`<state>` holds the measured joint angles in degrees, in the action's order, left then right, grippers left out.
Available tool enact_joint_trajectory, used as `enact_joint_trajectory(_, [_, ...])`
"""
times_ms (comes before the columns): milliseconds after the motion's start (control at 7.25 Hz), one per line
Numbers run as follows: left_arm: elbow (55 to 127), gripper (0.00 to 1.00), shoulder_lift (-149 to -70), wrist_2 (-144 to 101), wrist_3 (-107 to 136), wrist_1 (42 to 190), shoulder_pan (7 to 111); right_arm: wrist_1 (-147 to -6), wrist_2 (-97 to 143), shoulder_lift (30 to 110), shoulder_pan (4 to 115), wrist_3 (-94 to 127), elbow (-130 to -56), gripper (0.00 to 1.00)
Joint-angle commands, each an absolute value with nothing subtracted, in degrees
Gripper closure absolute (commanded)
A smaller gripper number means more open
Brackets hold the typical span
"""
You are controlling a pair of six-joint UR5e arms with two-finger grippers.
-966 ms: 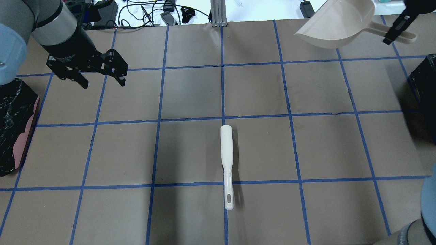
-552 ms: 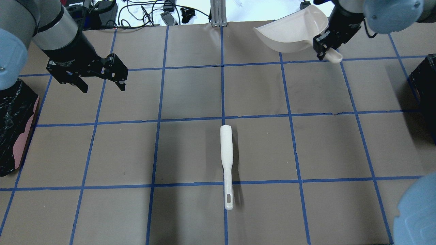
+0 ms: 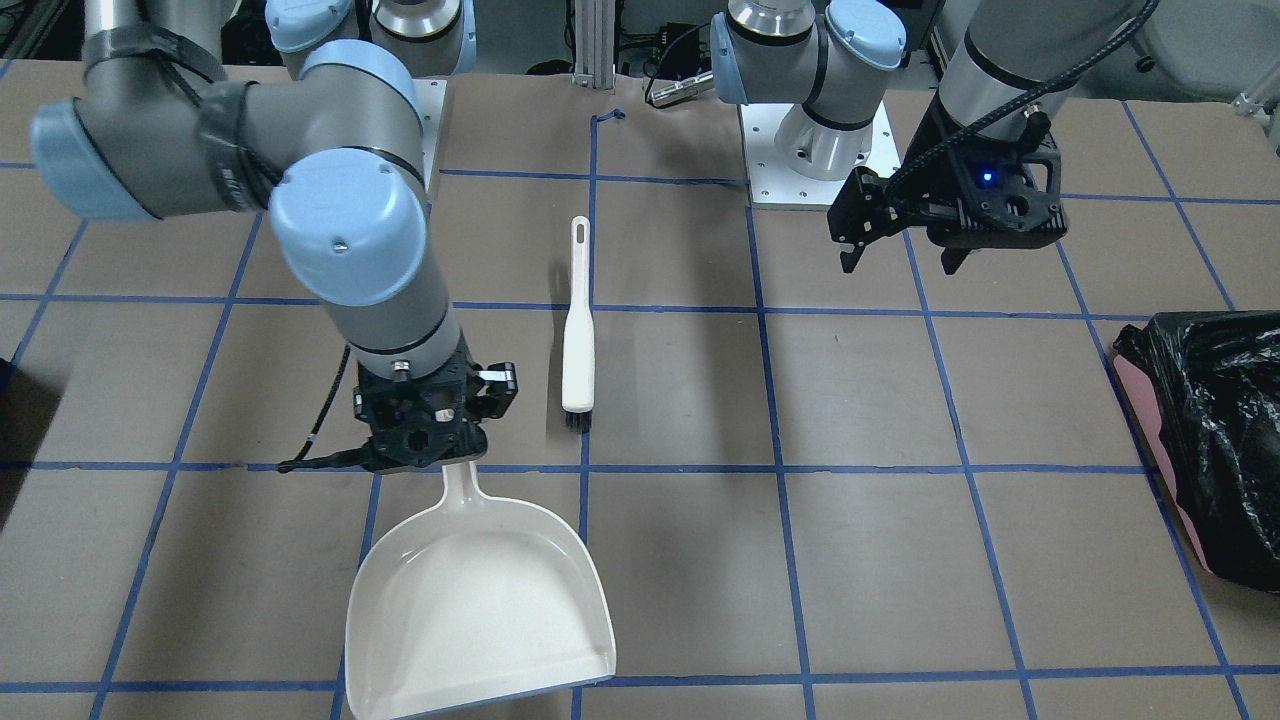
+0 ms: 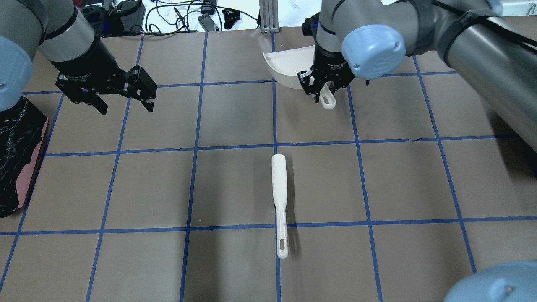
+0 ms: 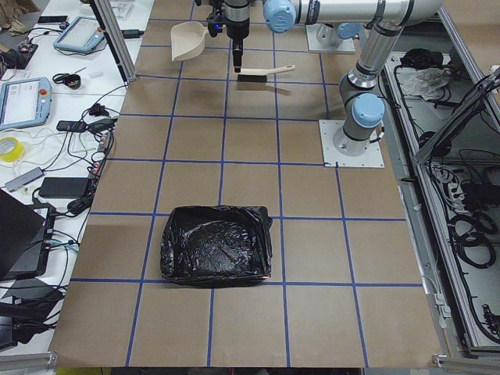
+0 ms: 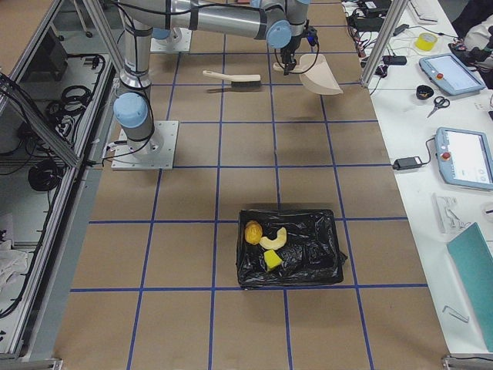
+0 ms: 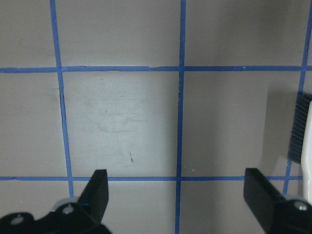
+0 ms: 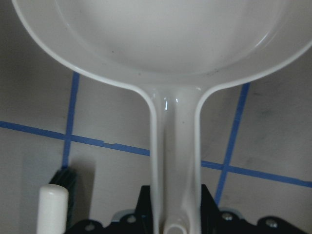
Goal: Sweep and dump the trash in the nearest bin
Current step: 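Bring the emptied dustpan back toward the brush with the right gripper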
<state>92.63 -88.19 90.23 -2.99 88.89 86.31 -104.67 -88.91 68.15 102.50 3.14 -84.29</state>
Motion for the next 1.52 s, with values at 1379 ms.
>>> enact_joint_trajectory(1379, [92.72, 0.00, -88.24, 89.91, -3.60, 88.94, 86.31, -113.20, -88.95, 61.88, 109.78, 11.60, -88.86, 1.00])
